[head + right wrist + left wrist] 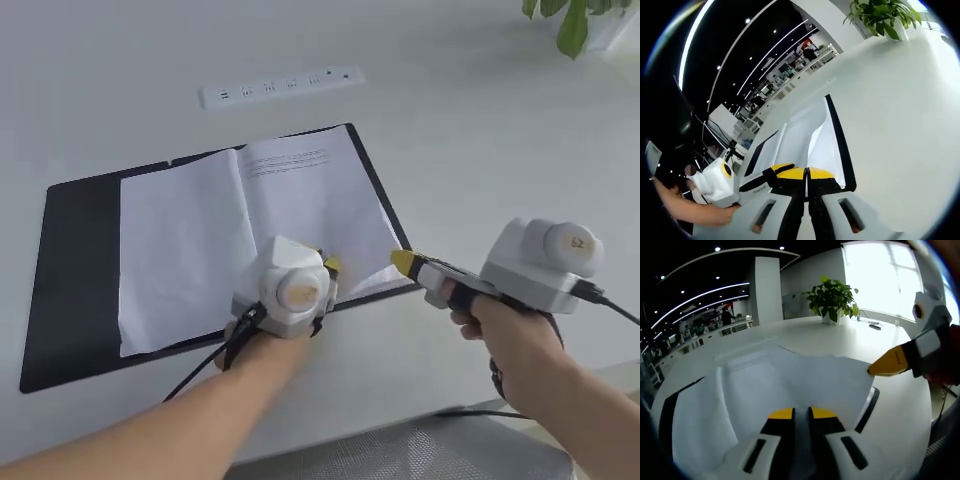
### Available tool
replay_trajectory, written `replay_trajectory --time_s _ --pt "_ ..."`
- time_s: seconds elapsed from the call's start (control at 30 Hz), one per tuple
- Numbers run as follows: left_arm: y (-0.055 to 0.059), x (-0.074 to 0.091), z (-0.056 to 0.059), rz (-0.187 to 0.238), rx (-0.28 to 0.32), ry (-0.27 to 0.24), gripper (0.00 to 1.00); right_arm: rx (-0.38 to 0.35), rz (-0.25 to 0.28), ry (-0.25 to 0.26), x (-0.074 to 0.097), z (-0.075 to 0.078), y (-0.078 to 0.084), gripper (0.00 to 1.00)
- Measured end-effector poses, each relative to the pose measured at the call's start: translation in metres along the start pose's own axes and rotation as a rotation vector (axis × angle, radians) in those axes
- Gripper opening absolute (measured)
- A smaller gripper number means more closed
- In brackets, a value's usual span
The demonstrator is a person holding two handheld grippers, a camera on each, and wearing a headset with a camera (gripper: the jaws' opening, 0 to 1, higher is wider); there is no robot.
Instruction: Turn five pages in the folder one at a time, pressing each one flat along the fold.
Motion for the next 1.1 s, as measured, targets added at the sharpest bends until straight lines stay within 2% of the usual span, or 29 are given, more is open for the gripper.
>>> replay_trajectory --time_s 0.17,0.37,0.57,0.67,0.73,0.83,1.1 --pt "0.002 0.009 -0.002 -0.026 -0.003 0.018 0.13 0.004 0.008 -0.023 0.001 -0.006 -0.001 0.00" --pt "0.003 0.028 -0.012 -0.031 -0.006 0.026 0.15 0.040 0.021 -0.060 0.004 -0.027 -0.006 0.00" --pt "-0.006 0.052 -0.024 0.018 0.044 0.030 0.16 0.082 0.047 -0.119 0.007 -0.054 -0.014 0.00" --pt "-0.010 0.065 -0.033 0.035 0.056 0.024 0.16 0.103 0.053 -0.144 0.005 -0.060 -0.017 0.00" --pt "-0.012 0.074 -0.039 0.048 0.058 0.013 0.16 0.120 0.057 -0.168 0.005 -0.070 -0.018 0.00" --pt "-0.013 0.086 -0.047 0.063 0.075 0.000 0.17 0.149 0.060 -0.208 0.003 -0.089 -0.017 0.00" --pt "-0.010 0.116 -0.064 0.095 0.096 -0.021 0.18 0.187 0.055 -0.276 -0.006 -0.121 -0.013 0.00"
Point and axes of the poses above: the centre of the closed fingertips' face, and the gripper's own axes: x roughly backward along the fingers, z roughly to its right, y roughly out of its underside, the point moved 5 cm from there along x, roughly backward along the fingers, and after that the axes turned 4 degrees about -z, right-handed, at the moved point
